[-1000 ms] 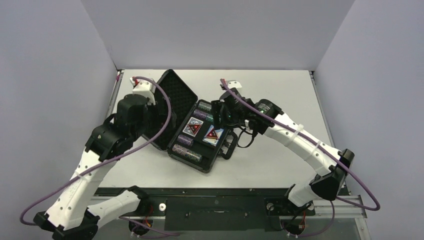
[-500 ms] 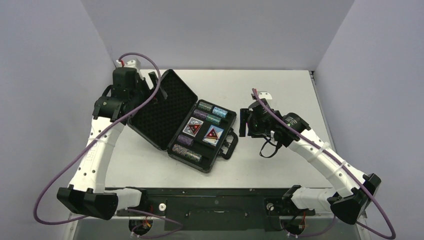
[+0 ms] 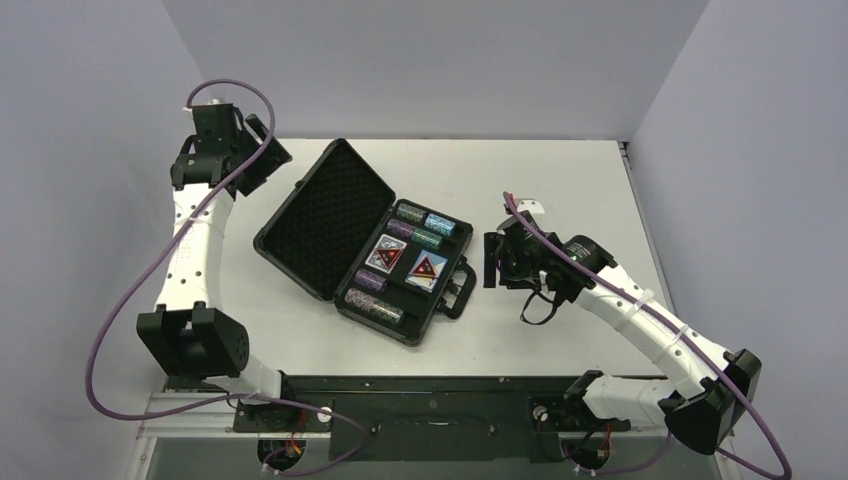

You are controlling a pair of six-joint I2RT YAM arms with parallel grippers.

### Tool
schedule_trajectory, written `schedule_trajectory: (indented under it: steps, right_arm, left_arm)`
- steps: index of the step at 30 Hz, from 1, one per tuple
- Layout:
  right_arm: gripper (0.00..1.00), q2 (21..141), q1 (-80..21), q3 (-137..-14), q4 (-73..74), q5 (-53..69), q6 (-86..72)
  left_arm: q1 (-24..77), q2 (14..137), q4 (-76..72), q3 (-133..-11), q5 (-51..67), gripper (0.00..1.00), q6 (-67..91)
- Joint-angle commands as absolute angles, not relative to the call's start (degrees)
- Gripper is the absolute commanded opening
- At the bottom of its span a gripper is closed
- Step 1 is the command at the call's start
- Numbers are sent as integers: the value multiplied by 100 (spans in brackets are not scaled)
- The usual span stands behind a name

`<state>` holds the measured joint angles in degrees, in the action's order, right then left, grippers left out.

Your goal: Pack up texas hold em set

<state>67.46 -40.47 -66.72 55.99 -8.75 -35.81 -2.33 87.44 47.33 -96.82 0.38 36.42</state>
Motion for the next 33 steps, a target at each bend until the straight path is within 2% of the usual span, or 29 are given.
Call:
schedule_trajectory:
  steps: [1,10,18,28,33]
  right_arm:
    - [66,6540,-4003,-6483,5441,-928,-3602]
    - [62,6494,-3946,-5898,5290,-994,-3491]
    - [56,6599,-3858,-5543,5104,-877,-3387]
    - [52,6816,-3474,-5262,4868,-709,-3268]
    - [50,6885,-3294,-5111,4759,-559,-3206]
  left_arm:
    - [-665,9057,4447,-9969,291,66,3906]
    - [-1219,9367,4000,-9250,625,55,4198]
    - [-1407,9634,3706,-8674,1240,33,4185]
    - [-1462,9773,3670,-8355,1568,14,3990]
    - [-1459,9861,3810,-8305,1755,10,3835]
